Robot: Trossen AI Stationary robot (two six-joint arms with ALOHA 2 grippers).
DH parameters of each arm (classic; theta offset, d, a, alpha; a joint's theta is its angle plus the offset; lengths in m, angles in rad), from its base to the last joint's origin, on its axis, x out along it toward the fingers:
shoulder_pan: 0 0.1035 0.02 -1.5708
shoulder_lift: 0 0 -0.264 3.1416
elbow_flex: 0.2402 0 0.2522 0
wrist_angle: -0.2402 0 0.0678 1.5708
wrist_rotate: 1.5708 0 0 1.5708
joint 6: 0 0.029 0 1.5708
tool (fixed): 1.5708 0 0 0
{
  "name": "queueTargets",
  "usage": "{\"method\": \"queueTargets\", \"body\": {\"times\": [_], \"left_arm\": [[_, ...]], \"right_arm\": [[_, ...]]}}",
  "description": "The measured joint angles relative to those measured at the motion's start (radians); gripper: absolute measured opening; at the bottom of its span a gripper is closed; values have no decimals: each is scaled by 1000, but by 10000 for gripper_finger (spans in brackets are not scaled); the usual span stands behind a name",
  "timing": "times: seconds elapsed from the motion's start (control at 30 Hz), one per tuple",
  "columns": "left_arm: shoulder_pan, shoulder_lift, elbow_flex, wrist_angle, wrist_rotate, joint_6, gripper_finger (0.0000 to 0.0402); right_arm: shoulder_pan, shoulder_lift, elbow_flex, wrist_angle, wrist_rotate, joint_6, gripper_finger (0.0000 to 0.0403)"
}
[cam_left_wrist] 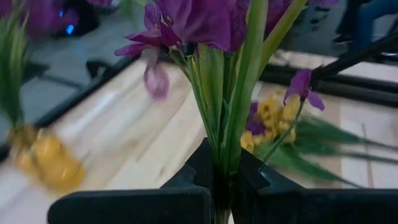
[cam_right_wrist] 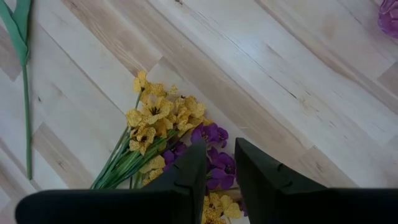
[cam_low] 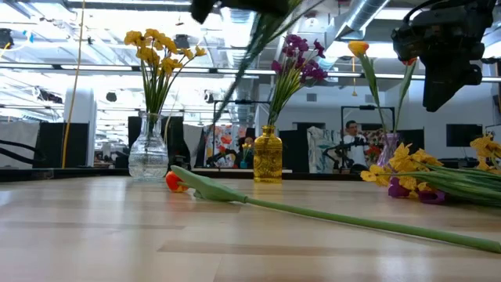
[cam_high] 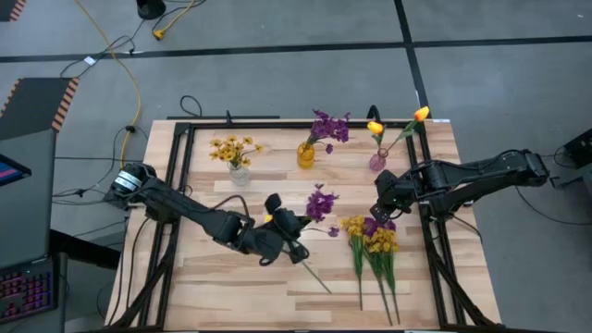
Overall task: Sort flowers into vase by color
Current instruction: Put the left purple flowers into the yellow vase
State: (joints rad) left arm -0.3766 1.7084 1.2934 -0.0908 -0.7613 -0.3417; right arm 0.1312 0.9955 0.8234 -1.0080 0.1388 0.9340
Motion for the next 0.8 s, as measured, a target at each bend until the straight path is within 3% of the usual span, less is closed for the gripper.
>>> {"method": "queueTargets", "body": {"times": [0.27, 0.8], "left_arm": [[110, -16, 0, 239, 139, 290, 6], [207, -177, 0, 278, 181, 510, 6]], "right_arm": [[0, 0, 0, 0, 35, -1, 113], [0, 0, 0, 0, 47, 0, 113]]}}
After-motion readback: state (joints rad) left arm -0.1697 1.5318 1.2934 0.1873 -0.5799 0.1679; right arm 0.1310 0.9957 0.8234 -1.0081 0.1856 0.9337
